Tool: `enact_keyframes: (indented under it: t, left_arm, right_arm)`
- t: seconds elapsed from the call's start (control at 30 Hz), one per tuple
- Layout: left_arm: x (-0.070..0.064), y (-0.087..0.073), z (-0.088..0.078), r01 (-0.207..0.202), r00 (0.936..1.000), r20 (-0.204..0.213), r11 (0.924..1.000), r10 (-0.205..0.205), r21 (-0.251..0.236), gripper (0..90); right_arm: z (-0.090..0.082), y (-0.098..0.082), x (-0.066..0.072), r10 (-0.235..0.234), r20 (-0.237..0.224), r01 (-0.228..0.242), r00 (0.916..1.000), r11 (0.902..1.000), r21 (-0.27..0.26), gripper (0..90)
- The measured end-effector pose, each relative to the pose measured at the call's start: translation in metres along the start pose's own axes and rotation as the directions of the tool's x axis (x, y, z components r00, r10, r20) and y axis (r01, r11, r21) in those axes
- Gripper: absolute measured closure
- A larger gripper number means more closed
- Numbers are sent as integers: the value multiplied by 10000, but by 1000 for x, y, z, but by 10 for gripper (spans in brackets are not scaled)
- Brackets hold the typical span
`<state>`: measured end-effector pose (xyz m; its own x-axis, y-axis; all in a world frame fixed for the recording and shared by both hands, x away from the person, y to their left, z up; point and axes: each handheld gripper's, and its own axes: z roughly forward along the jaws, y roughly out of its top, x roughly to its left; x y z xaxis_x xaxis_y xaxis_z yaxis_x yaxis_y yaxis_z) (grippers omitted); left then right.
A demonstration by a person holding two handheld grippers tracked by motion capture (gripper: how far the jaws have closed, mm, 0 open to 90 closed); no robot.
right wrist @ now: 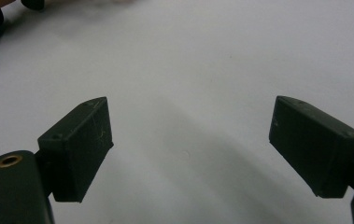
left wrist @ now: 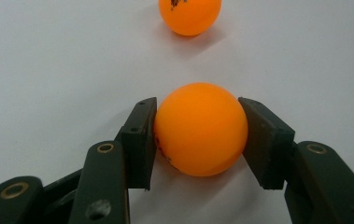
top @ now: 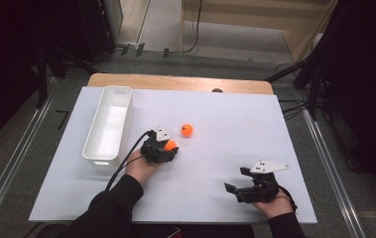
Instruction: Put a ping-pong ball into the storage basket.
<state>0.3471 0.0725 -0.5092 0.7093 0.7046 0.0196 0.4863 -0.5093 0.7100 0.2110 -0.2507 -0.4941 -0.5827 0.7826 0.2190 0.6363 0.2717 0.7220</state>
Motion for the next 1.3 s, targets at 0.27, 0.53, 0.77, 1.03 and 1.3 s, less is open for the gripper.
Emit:
enact_keyframes:
  t: [0.27,0.53,0.77,1.03,1.3]
  left_arm:
    - [0,0,0,-30,10000,3,10000,30,16,503]
    - [1,1,-1,2,10000,78,10000,-2,77,505]
    - [-1,3,-2,-32,9998,190,9999,30,132,504]
    - [-1,6,-7,53,9995,303,10000,-54,27,503]
    - [-3,9,-12,-33,9989,471,10000,31,44,503]
  right_arm:
    - [0,0,0,1,10,-1,10000,10000,5,119]
    - [0,0,-1,-13,25,13,10000,10000,-5,119]
    - [0,0,-1,-14,24,14,10000,10000,-15,119]
    - [0,0,0,-35,-25,35,10000,10000,-11,119]
    - [0,0,0,-38,-11,38,10000,10000,-2,119]
